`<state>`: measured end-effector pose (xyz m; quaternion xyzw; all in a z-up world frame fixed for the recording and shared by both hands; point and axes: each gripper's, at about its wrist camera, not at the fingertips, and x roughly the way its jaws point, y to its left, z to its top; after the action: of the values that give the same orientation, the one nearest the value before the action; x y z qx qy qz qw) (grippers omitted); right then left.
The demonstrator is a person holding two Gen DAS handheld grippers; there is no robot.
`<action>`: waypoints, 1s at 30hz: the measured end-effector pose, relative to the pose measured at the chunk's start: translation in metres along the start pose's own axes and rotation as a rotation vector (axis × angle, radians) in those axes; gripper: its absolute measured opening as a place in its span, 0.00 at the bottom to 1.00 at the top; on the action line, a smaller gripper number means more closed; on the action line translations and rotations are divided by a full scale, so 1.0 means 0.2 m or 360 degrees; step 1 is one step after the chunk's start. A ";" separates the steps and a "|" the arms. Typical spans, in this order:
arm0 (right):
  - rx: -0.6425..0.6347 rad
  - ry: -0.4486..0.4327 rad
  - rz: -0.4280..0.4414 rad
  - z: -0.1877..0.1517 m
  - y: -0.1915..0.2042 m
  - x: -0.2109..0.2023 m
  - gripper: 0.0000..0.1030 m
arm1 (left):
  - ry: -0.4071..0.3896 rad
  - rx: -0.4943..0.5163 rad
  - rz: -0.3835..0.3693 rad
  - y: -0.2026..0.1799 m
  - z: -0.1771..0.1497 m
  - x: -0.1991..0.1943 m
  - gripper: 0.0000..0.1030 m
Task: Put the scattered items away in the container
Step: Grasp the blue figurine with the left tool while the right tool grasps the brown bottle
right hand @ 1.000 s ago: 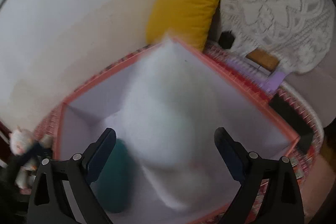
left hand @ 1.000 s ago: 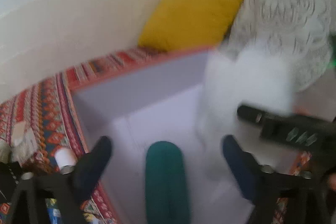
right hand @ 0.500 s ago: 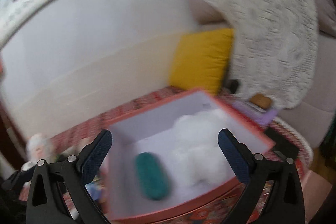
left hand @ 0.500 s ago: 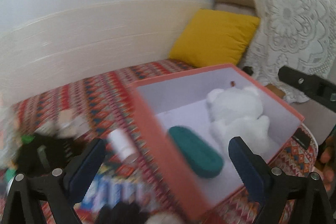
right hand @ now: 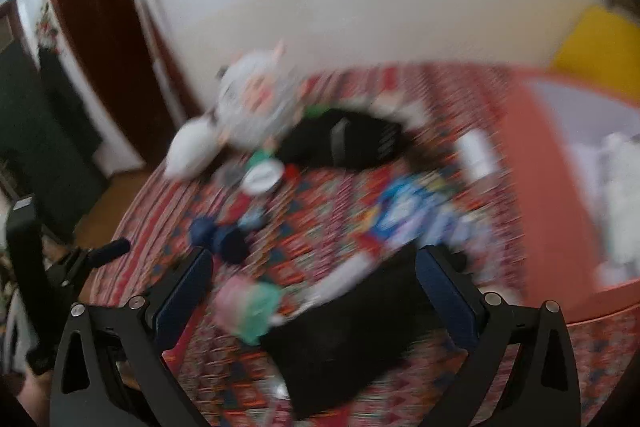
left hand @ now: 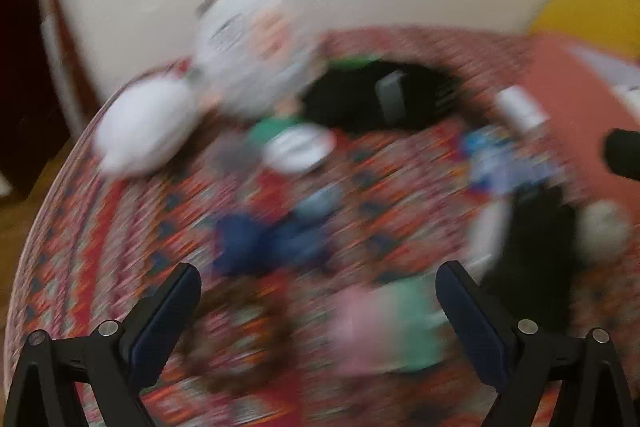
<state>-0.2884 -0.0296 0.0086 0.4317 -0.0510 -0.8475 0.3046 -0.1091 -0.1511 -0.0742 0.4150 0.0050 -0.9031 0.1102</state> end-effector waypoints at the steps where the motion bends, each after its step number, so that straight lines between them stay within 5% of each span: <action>1: 0.0033 0.0057 0.0058 -0.01 -0.01 0.08 1.00 | 0.0025 -0.0014 0.0010 0.05 -0.03 0.04 0.95; 8: 0.0573 0.0304 0.0472 0.03 -0.07 0.49 1.00 | 0.0099 0.0042 -0.0096 0.08 -0.07 0.27 0.95; 21: 0.0947 0.0521 0.0555 0.06 -0.05 0.95 0.82 | 0.0213 0.0023 -0.0268 0.12 0.08 0.62 0.96; 27: 0.1027 0.0460 0.0541 0.07 -0.10 1.03 0.54 | 0.0231 0.0024 -0.0290 0.10 0.08 0.69 0.96; 30: 0.1067 0.0430 0.0534 0.07 -0.12 1.06 0.31 | 0.0211 0.0010 -0.0320 0.10 0.09 0.69 0.96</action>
<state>-0.4040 -0.1318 -0.1404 0.6004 -0.3541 -0.6580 0.2850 -0.2059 -0.1999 -0.1652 0.4715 0.0510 -0.8802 0.0171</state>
